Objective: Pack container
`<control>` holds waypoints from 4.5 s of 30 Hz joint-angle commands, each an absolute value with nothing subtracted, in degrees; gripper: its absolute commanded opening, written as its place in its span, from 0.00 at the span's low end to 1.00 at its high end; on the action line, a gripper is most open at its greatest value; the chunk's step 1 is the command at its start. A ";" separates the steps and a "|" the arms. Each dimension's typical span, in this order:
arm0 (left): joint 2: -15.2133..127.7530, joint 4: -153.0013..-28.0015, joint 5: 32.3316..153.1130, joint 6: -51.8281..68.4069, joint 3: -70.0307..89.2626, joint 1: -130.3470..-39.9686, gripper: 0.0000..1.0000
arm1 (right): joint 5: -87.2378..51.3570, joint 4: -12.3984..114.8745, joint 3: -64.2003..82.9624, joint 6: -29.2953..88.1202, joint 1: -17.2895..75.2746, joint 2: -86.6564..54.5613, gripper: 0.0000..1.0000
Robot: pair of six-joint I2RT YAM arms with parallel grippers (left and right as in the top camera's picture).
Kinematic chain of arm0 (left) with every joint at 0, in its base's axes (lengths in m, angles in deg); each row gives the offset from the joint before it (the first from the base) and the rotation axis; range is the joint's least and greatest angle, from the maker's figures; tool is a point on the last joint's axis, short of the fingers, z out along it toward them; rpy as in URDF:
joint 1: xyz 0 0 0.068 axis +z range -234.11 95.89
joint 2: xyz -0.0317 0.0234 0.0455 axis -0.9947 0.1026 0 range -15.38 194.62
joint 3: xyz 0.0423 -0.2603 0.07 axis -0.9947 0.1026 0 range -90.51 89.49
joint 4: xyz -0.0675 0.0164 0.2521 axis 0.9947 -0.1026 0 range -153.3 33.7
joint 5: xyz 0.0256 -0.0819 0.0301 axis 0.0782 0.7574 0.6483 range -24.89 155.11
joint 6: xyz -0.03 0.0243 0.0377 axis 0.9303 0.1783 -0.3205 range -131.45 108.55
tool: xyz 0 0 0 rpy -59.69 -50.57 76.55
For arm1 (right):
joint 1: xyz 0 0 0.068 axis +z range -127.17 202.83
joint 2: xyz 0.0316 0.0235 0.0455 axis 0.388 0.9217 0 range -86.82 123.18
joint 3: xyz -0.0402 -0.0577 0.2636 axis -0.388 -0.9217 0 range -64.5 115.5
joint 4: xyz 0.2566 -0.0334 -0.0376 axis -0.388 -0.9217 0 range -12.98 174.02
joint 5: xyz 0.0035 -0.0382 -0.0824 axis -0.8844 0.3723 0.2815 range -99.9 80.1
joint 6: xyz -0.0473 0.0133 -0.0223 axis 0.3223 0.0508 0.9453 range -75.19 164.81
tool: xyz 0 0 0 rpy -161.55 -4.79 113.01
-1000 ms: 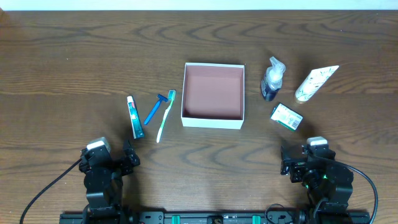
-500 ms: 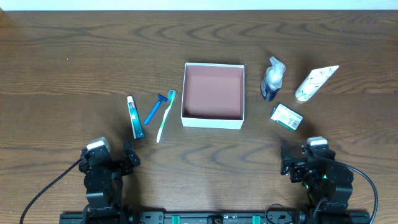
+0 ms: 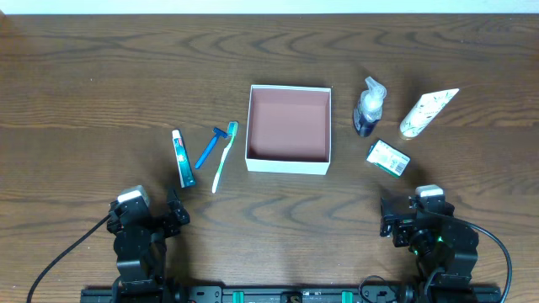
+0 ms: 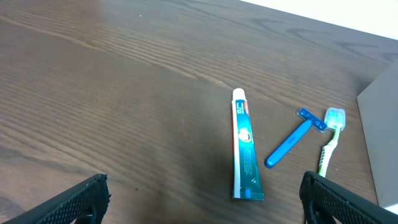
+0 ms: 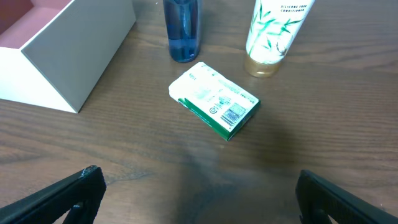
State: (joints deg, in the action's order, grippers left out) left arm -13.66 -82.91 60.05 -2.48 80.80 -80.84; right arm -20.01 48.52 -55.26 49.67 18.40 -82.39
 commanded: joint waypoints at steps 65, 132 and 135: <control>-14.03 -82.77 59.57 -3.02 81.90 -81.04 0.98 | -25.34 52.76 -55.44 45.81 19.04 -82.79 0.99; -14.03 -82.77 59.57 -3.02 81.90 -81.04 0.98 | -11.81 22.62 27.82 33.87 13.44 7.13 0.86; -14.03 -82.77 59.57 -3.02 81.90 -81.04 0.98 | -11.88 21.46 27.84 27.36 13.44 6.83 0.87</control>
State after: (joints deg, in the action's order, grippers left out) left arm -13.66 -82.82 60.02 -2.48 80.85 -80.86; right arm -13.16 21.96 26.94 37.81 14.23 7.83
